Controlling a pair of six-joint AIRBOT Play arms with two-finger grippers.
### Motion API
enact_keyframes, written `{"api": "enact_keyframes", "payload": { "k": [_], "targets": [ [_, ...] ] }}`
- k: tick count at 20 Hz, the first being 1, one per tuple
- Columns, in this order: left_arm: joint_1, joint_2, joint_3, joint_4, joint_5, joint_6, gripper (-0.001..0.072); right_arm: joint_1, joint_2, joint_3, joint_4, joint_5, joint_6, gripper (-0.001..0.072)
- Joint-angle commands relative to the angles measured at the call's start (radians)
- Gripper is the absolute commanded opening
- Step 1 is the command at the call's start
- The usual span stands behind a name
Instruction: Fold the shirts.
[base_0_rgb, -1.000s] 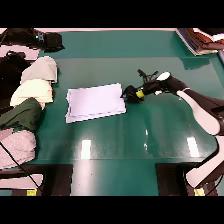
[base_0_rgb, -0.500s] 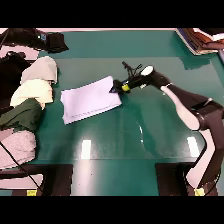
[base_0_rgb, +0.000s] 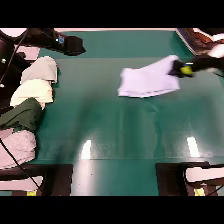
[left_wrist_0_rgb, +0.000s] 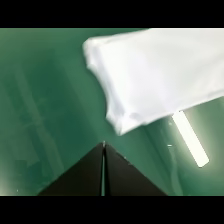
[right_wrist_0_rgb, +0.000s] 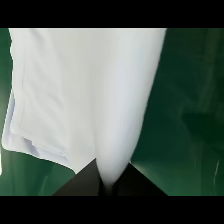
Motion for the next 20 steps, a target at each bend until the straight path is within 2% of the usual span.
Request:
{"api": "enact_keyframes", "payload": {
  "k": [1, 5, 8, 12, 15, 16, 17, 18, 19, 20],
  "targets": [
    [-0.031, -0.001, 0.000, -0.002, 0.025, 0.003, 0.0025, -0.299, 0.170, -0.148, -0.068, -0.037, 0.019, 0.0015],
    [-0.036, -0.001, 0.000, -0.003, 0.025, -0.005, 0.0025, -0.633, 0.314, -0.304, -0.081, -0.130, 0.049, 0.0015],
    [-0.036, -0.001, 0.000, -0.003, 0.028, -0.005, 0.0025, -0.806, 0.392, -0.413, -0.083, -0.161, 0.052, 0.0015],
    [-0.036, -0.001, 0.000, -0.003, 0.040, -0.004, 0.0025, -0.840, 0.435, -0.527, -0.088, -0.141, 0.051, 0.0015],
    [-0.036, -0.001, 0.000, -0.003, 0.040, -0.003, 0.0025, -0.765, 0.459, -0.562, -0.216, -0.102, 0.048, 0.0021],
    [-0.036, -0.001, 0.000, -0.003, 0.041, -0.002, 0.0025, -0.739, 0.463, -0.558, -0.273, -0.081, 0.047, 0.0167],
    [-0.036, -0.001, 0.000, -0.003, 0.043, 0.005, 0.0025, -0.720, 0.463, -0.547, -0.340, -0.072, 0.047, 0.0468],
    [-0.036, -0.001, 0.000, -0.003, 0.047, 0.005, 0.0025, -0.706, 0.462, -0.529, -0.420, -0.053, 0.048, 0.0678],
    [-0.036, -0.001, 0.000, -0.003, 0.048, 0.005, 0.0025, -0.699, 0.462, -0.496, -0.500, -0.018, 0.048, 0.0714],
    [-0.036, -0.001, 0.000, -0.003, 0.048, 0.005, 0.0025, -0.697, 0.463, -0.457, -0.559, 0.018, 0.048, 0.0714]
  ]
}}
